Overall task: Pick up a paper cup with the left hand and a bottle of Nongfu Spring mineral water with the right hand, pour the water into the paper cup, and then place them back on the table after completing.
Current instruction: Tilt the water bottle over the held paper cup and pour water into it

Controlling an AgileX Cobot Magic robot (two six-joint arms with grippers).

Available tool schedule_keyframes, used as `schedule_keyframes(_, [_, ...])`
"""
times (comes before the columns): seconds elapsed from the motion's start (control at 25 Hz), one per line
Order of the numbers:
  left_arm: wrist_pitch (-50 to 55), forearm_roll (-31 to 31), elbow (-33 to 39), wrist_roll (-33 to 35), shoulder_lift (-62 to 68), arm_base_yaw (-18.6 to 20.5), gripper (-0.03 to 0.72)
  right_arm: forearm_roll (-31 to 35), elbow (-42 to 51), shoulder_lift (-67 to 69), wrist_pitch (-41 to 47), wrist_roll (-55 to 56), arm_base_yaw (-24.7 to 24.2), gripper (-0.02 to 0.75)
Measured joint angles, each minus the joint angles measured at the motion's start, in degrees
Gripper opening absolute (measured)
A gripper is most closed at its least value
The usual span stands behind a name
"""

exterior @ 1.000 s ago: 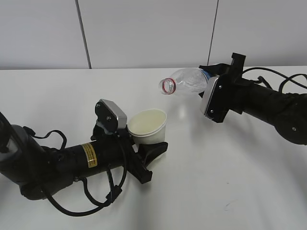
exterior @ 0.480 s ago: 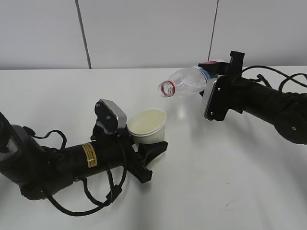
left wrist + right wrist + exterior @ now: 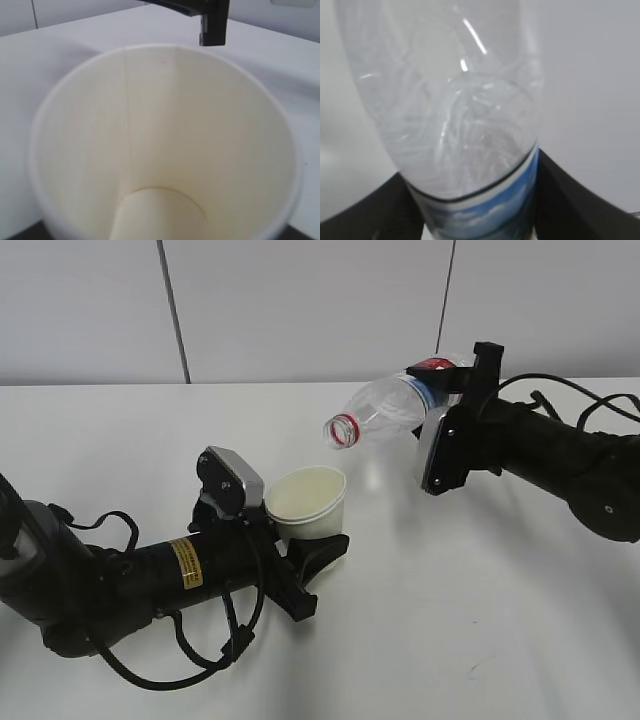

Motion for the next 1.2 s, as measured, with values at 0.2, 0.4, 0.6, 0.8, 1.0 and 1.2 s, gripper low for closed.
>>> schedule_keyframes(0.2, [0.00,-0.02,0.00,0.00,0.00,0.00,0.353,0.26,0.00,0.00,0.00,-2.09,1.40,0.421])
schedule_keyframes(0.4, [0.00,-0.02,0.00,0.00,0.00,0.00,0.353,0.47,0.00,0.00,0.00,-3.21,1.51,0.421])
schedule_keyframes(0.6, [0.00,-0.02,0.00,0.00,0.00,0.00,0.353,0.51,0.00,0.00,0.00,-5.36,1.51,0.421])
schedule_keyframes(0.8, [0.00,-0.02,0.00,0.00,0.00,0.00,0.353,0.85,0.00,0.00,0.00,-5.81,1.51,0.421])
schedule_keyframes(1.0, [0.00,-0.02,0.00,0.00,0.00,0.00,0.353,0.93,0.00,0.00,0.00,-6.66,1.51,0.421])
schedule_keyframes(1.2, [0.00,-0.02,0.00,0.00,0.00,0.00,0.353,0.93,0.00,0.00,-0.11,-7.56,1.51,0.421])
